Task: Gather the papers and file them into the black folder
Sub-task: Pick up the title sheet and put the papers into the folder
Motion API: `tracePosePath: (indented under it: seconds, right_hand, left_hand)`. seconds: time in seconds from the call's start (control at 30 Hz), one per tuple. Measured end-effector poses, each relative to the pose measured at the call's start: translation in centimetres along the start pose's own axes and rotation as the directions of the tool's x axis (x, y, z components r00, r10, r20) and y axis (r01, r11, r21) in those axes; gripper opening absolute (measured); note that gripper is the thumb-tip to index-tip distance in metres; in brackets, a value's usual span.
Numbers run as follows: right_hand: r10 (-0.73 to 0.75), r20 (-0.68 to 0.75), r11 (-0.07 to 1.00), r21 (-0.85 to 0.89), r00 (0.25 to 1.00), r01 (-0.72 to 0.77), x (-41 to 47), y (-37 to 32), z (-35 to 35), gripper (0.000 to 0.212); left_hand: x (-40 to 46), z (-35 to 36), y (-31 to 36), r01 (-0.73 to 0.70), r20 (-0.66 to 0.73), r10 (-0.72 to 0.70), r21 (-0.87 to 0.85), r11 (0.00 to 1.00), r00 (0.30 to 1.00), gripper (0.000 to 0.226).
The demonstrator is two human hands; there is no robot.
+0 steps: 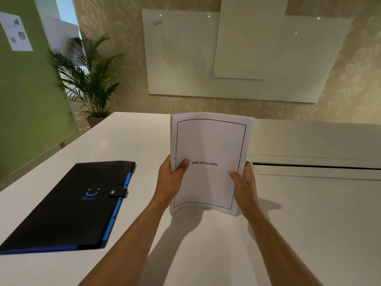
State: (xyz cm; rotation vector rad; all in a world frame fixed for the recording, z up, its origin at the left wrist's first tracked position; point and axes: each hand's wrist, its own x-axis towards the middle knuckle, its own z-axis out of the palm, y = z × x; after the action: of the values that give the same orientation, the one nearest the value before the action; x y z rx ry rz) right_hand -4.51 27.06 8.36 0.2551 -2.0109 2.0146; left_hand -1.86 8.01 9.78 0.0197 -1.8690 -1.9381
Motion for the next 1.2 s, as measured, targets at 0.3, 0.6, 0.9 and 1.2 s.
tracePosePath:
  seconds: [0.3,0.6,0.9,1.2]
  right_hand:
    - [0.199,-0.276,0.971,0.187,0.940,-0.150,-1.8,2.8,0.2,0.075]
    - [0.353,-0.047,0.642,0.739,0.934,-0.205,-2.2,2.7,1.9,0.037]
    - [0.220,-0.150,0.928,0.338,0.964,-0.159,0.1,0.8,-3.4,0.019]
    - [0.138,0.055,0.981,0.128,0.989,-0.144,2.2,0.3,-5.1,0.024]
  left_hand:
    - [0.0,0.7,0.5,0.023,-0.167,-0.064,-0.235,0.972,0.984,0.021]
    - [-0.8,2.9,-0.8,0.160,-0.141,-0.262,-0.499,0.852,0.955,0.034]
    - [0.7,-2.5,-1.7,0.155,-0.144,-0.237,-0.429,0.890,0.961,0.042]
    - [2.9,-6.1,-0.6,0.080,0.135,-0.103,0.167,0.983,0.985,0.059]
